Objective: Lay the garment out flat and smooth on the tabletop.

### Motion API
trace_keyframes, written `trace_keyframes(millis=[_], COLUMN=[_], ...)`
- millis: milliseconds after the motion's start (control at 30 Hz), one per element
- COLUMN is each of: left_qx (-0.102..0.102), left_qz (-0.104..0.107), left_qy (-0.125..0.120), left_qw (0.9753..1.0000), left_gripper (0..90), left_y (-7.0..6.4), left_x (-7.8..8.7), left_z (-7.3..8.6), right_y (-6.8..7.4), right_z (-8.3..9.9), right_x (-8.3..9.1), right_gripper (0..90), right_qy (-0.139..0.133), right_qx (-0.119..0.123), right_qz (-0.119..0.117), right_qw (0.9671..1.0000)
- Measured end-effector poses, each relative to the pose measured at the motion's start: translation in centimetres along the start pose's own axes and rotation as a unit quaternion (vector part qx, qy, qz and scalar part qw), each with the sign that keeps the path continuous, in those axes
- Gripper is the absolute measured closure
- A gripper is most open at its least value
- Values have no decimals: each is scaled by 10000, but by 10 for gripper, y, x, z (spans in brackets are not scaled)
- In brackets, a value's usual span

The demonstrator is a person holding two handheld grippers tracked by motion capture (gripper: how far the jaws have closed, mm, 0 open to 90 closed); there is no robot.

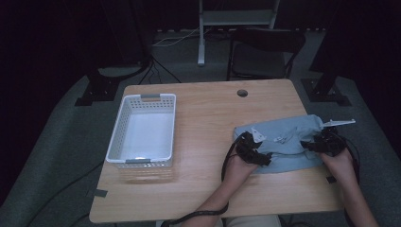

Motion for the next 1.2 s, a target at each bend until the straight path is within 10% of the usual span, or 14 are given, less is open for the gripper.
trace_keyframes(millis=[433, 1200], left_qx=[-349, -273], left_qz=[-348, -622], left_qy=[485, 803], left_qw=[9976, 9944], left_gripper=[168, 168], left_y=[2, 43], left_x=[-3, 70], left_z=[15, 56], right_y=[17, 105], right_z=[14, 5], right_x=[-8, -23], right_gripper=[302, 293], right_qy=[-67, 153], right_qx=[290, 979], right_qz=[518, -48], right_qw=[9982, 9951])
Point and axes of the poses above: each handheld gripper's, and its own axes: x roughly backward along the jaws, z roughly out of its underside, y roughly to its left, the point moved 7 cm from there along -x, roughly forward along the jaws, and after that the axes turned 6 degrees about -y, right-handed, at the moved point
